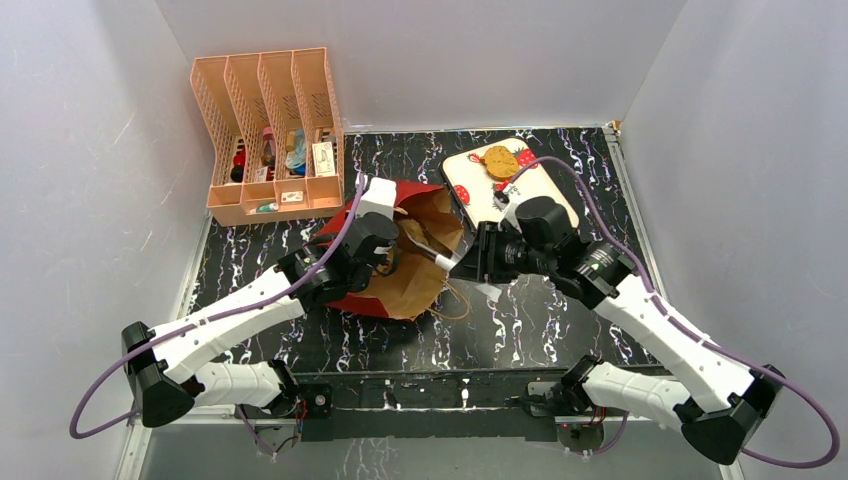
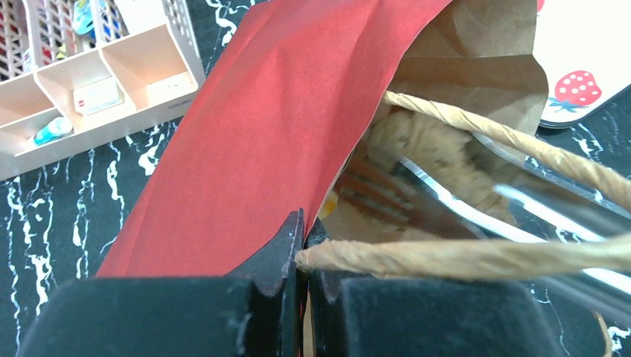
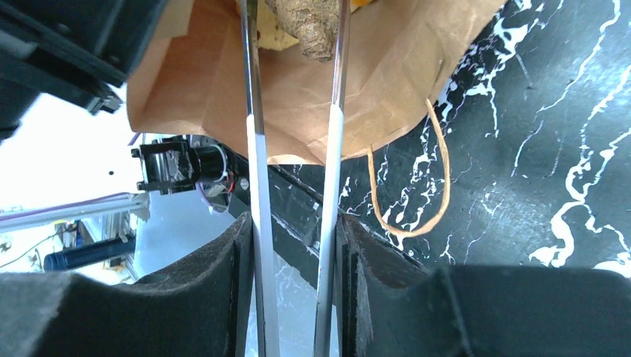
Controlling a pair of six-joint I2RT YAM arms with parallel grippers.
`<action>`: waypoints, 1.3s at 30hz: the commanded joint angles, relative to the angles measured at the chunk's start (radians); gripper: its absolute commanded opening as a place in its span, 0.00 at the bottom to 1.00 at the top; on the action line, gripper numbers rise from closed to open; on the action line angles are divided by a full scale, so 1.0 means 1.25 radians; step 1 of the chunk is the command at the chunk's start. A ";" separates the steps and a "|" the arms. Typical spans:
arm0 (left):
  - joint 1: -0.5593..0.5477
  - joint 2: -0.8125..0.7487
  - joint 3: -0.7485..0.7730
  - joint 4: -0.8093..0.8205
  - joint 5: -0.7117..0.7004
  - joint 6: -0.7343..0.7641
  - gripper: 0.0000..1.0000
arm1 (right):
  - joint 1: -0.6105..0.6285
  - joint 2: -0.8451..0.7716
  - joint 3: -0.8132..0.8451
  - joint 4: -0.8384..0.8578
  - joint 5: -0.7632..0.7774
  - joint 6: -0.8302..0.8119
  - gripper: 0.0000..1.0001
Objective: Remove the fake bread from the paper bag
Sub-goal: Take out the fake bread from the paper bag, then place the fake bread in the container.
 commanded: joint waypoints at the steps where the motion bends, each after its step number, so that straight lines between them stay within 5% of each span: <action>1: -0.003 -0.021 0.030 -0.077 -0.091 -0.045 0.00 | 0.000 -0.041 0.100 -0.044 0.074 -0.019 0.00; 19: -0.002 -0.057 0.012 -0.145 -0.130 -0.090 0.00 | 0.000 -0.142 0.168 -0.204 0.303 0.078 0.00; 31: -0.003 -0.141 -0.008 -0.129 -0.043 -0.047 0.00 | -0.025 0.040 0.087 0.063 0.442 0.015 0.00; 39: -0.002 -0.169 0.006 -0.148 0.054 -0.028 0.00 | -0.290 0.380 0.100 0.440 0.166 -0.069 0.00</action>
